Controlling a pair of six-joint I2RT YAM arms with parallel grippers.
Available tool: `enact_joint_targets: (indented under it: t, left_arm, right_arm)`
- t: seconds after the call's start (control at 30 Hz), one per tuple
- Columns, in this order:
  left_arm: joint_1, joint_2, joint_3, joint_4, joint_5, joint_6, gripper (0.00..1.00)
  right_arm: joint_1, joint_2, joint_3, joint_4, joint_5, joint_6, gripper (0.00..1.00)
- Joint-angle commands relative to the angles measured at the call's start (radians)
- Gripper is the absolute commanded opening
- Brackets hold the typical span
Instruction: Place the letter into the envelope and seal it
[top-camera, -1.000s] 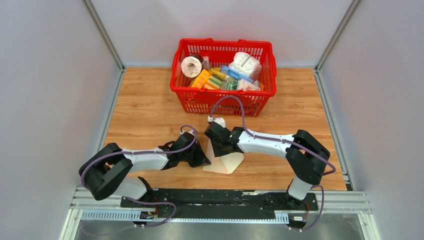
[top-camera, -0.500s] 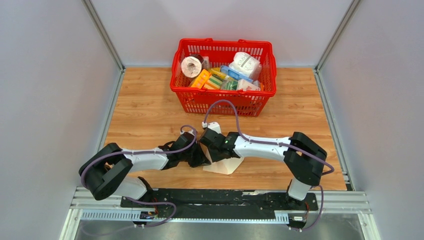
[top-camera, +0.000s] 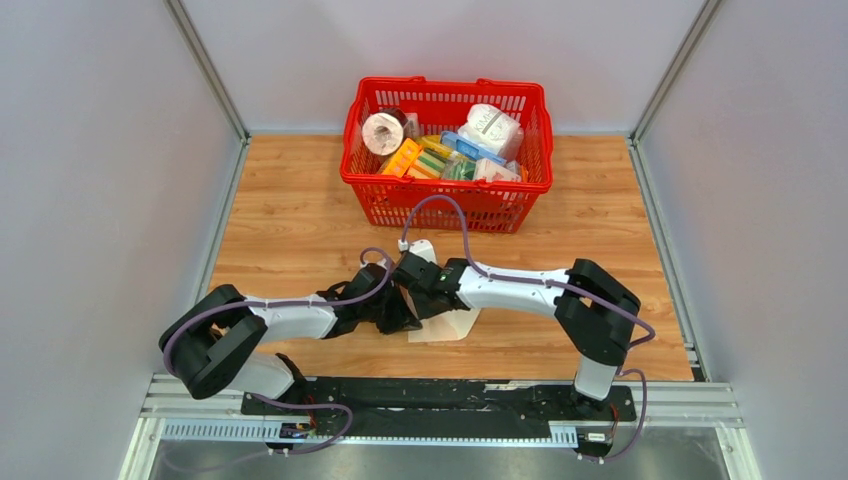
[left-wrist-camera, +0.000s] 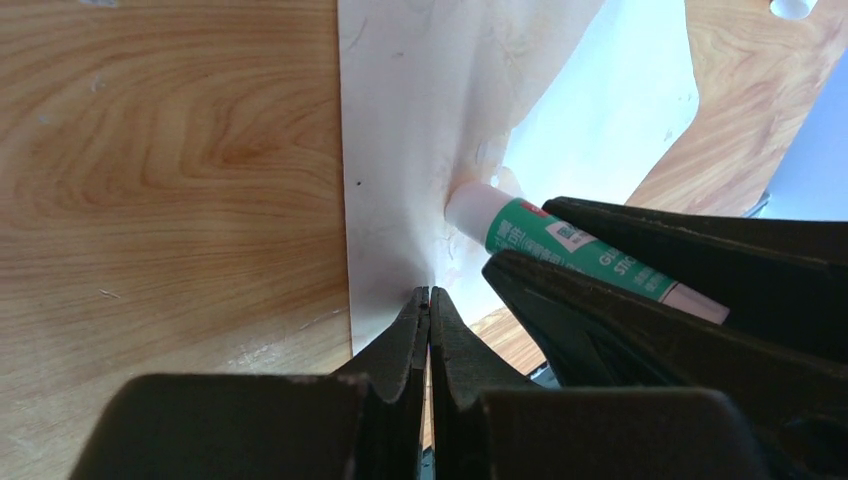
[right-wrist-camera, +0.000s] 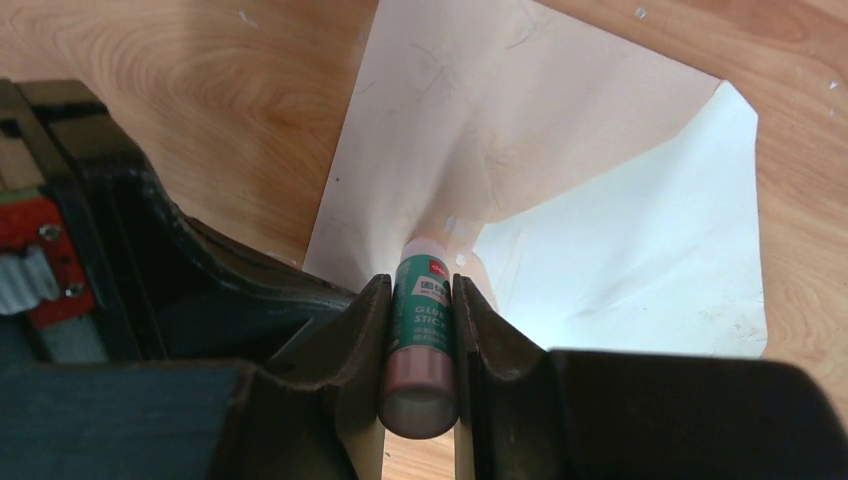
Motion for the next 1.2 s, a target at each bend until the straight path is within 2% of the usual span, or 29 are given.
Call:
enact_joint_targets:
  t: [0.0, 0.5, 1.17]
  left_arm:
    - [0.009, 0.008, -0.003, -0.071, -0.02, 0.045, 0.06]
    - [0.024, -0.009, -0.003, -0.092, -0.019, 0.052, 0.06]
    - [0.023, 0.008, 0.018, -0.097, -0.031, 0.046, 0.06]
  right_arm:
    - [-0.026, 0.06, 0.035, -0.006, 0.096, -0.014, 0.0]
    - [-0.069, 0.107, 0.104, -0.031, 0.14, -0.017, 0.0]
    - [0.022, 0.026, 0.034, -0.071, -0.022, -0.008, 0.0]
